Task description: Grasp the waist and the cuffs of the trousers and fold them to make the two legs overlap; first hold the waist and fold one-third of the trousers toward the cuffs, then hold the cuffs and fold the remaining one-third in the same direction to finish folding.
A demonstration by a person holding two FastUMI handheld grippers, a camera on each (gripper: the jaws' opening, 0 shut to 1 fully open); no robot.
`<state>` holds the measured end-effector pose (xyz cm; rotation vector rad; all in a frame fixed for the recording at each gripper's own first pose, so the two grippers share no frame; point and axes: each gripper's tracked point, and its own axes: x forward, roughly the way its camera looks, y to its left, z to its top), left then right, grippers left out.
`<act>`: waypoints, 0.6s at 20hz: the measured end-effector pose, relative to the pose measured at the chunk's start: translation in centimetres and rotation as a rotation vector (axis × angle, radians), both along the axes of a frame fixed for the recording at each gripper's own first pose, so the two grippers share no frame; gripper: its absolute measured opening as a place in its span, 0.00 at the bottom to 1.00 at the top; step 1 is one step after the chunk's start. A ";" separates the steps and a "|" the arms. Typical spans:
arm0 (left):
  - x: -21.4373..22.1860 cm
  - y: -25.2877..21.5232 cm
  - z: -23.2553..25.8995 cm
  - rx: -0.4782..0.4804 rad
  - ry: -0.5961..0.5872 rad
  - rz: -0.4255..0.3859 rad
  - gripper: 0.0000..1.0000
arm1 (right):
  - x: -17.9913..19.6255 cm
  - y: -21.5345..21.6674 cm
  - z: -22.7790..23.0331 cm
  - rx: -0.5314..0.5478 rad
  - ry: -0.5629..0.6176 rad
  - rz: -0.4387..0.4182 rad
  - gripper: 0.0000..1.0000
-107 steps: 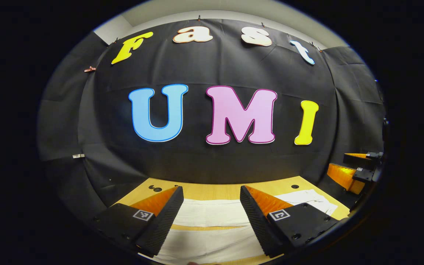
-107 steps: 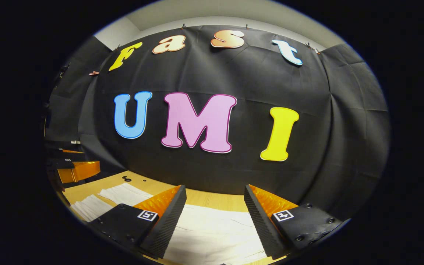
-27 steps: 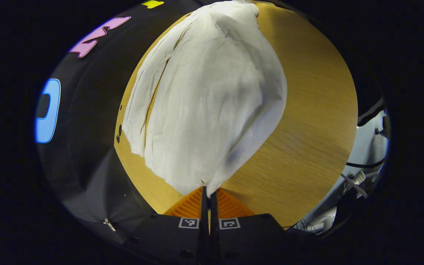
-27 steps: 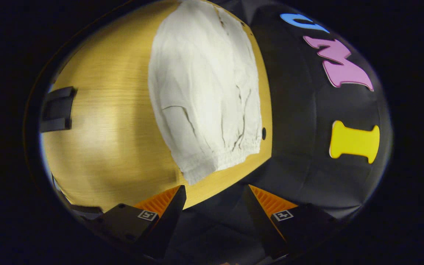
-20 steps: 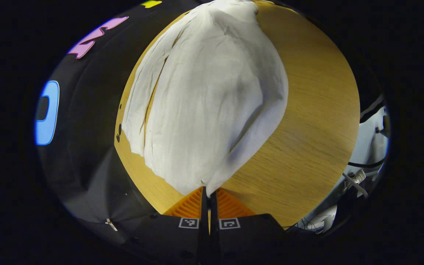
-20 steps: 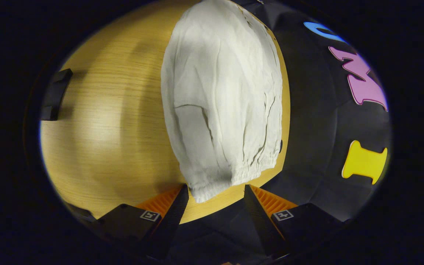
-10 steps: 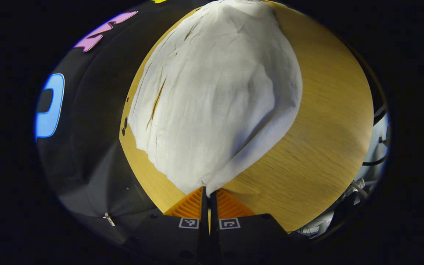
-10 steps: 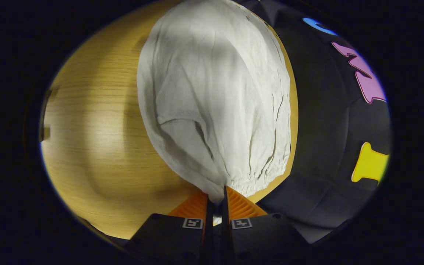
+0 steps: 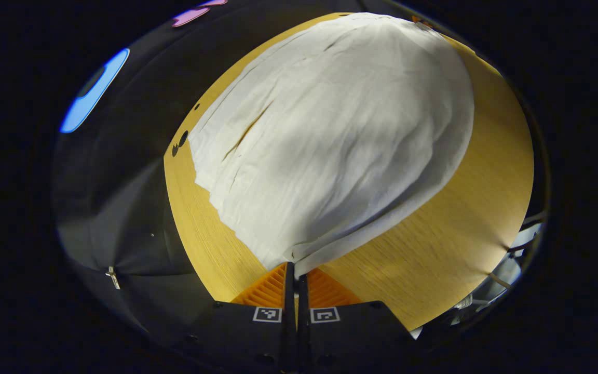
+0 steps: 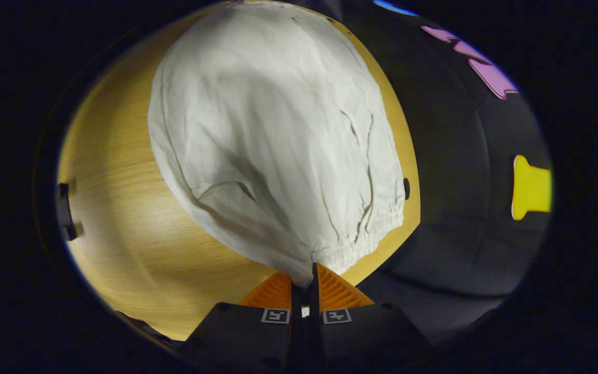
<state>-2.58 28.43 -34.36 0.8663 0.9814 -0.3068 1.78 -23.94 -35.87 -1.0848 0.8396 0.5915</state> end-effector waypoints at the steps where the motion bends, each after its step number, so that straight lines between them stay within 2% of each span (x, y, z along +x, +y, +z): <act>1: 0.5 -0.3 0.7 -0.033 -0.022 0.035 0.05 | 0.5 -0.2 1.0 0.024 -0.024 -0.038 0.08; 5: 3.2 -0.4 4.6 -0.116 -0.121 0.145 0.06 | 3.6 0.0 6.0 0.113 -0.124 -0.158 0.08; 10: 8.4 0.3 9.5 -0.165 -0.233 0.215 0.06 | 8.6 0.0 11.8 0.215 -0.230 -0.289 0.08; 12: 11.1 0.7 11.1 -0.178 -0.266 0.228 0.06 | 11.7 -0.1 13.7 0.248 -0.275 -0.330 0.08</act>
